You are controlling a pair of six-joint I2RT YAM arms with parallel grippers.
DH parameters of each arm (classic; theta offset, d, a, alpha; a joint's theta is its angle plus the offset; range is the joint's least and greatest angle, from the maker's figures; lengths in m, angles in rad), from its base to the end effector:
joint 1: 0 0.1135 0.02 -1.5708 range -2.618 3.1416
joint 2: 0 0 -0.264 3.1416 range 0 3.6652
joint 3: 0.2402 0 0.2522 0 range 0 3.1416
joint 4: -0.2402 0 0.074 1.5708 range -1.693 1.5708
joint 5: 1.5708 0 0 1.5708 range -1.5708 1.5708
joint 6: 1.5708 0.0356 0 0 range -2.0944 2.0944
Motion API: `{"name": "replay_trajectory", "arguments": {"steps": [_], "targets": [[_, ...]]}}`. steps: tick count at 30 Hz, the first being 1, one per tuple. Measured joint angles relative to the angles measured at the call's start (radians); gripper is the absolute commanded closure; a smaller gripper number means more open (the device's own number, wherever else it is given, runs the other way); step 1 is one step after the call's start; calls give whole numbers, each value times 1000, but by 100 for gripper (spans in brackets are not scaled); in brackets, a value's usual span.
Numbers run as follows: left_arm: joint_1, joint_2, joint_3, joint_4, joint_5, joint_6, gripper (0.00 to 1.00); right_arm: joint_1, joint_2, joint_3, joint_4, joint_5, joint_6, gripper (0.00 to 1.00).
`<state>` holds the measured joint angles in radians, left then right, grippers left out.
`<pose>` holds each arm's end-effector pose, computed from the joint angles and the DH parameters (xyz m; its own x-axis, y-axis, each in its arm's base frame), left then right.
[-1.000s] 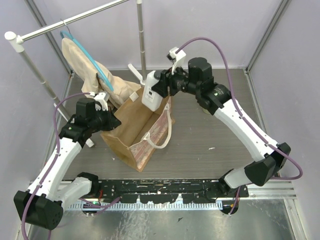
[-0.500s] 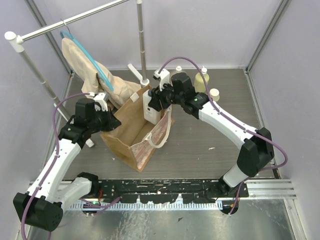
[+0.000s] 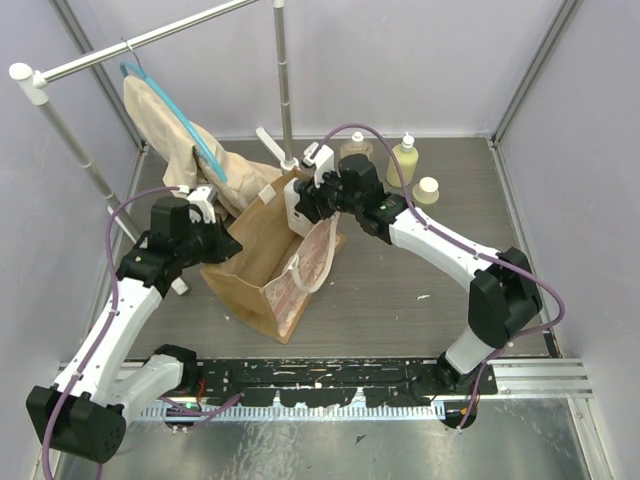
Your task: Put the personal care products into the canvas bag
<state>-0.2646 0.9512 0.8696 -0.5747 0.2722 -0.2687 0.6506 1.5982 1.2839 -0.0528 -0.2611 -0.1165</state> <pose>0.1920 -0.0619 0.3022 -0.6893 -0.0782 -0.7203 0.2847 0.8850 -0.3685 0.2967 0.2374 0.3198 -0.1934 -0.2883 -0.9378 -0.8048 0.5933 -0.0165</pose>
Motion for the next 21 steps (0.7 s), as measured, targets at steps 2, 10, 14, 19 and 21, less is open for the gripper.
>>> {"name": "replay_trajectory", "arguments": {"steps": [2,10,14,19,21], "targets": [[0,-1,0,-1,0,0,100,0,10,-14,16,3,-8,100],[0,-6,0,-2,4,3,100,0,61,-78,63,26,-34,100],[0,-6,0,-3,7,3,100,0,78,-103,76,29,-39,100],[0,-6,-3,-2,8,3,100,1,88,-143,135,32,-40,100],[-1,-7,-3,-2,8,3,100,2,94,-153,151,32,-40,100]]}}
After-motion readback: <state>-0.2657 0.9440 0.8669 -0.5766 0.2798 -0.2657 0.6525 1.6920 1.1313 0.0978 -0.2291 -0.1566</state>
